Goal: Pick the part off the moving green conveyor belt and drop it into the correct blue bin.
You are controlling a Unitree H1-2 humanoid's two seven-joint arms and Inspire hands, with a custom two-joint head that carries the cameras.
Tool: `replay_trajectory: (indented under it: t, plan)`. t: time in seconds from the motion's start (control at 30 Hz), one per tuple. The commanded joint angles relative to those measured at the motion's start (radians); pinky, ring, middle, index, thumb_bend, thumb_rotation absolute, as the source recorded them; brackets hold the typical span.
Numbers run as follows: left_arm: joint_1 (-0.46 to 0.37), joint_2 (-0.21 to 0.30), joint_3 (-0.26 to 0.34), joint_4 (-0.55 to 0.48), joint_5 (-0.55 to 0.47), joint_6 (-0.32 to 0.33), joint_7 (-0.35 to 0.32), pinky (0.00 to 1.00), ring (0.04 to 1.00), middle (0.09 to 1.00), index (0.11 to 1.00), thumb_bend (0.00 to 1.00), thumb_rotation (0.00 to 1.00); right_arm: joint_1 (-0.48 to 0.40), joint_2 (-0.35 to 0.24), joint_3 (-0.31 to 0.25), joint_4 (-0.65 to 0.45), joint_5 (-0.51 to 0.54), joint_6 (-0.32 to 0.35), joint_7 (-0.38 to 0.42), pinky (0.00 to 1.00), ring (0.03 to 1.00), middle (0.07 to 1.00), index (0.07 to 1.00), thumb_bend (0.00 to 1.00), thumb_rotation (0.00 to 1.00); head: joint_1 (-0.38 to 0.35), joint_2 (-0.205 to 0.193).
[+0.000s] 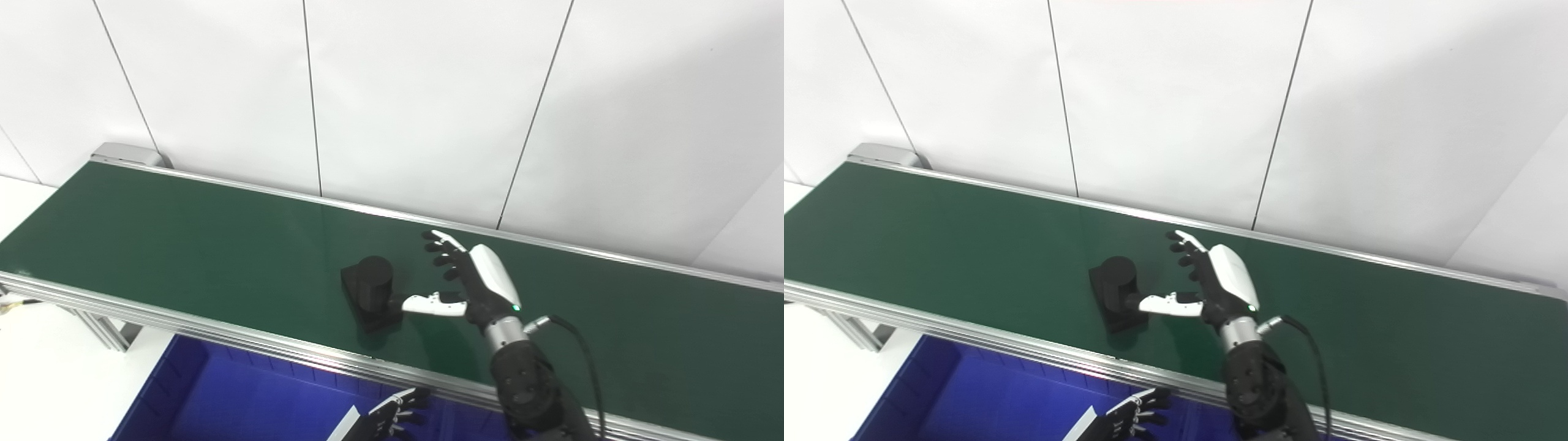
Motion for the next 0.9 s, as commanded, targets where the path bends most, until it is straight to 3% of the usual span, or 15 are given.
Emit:
replay_trajectory:
  t: [0.0,0.33,0.7,0.77,0.87]
  plan:
    - [-0.001,0.004,-0.009,-0.021,0.007,-0.044,0.021,0.64,0.778,0.857,0.881,0.97,0.19,-0.049,0.032,0.007,0.001,-0.011,-0.003,-0.029,0.66,0.764,0.828,0.880,0.97,0.55,0.003,0.002]
    - [0.000,0.009,-0.022,-0.031,0.014,-0.044,0.035,0.65,0.784,0.866,0.883,0.96,0.18,-0.081,0.060,0.027,0.074,-0.016,0.019,-0.018,0.68,0.793,0.848,0.894,0.97,0.54,0.005,0.010]
    - [0.005,0.007,-0.018,-0.038,0.033,-0.043,0.038,0.64,0.788,0.866,0.885,0.96,0.19,-0.134,0.086,0.079,0.216,-0.056,0.005,-0.064,0.74,0.815,0.862,0.885,0.94,0.50,0.003,0.020]
    - [0.007,0.006,-0.017,-0.039,0.032,-0.042,0.036,0.64,0.788,0.868,0.888,0.96,0.20,-0.137,0.093,0.085,0.243,-0.065,0.000,-0.092,0.73,0.804,0.852,0.875,0.89,0.45,0.001,0.021]
    - [0.011,0.004,-0.014,-0.047,0.029,-0.039,0.031,0.64,0.792,0.873,0.894,0.96,0.20,-0.135,0.103,0.087,0.279,-0.064,-0.012,-0.137,0.62,0.732,0.807,0.832,0.74,0.16,0.000,0.026]
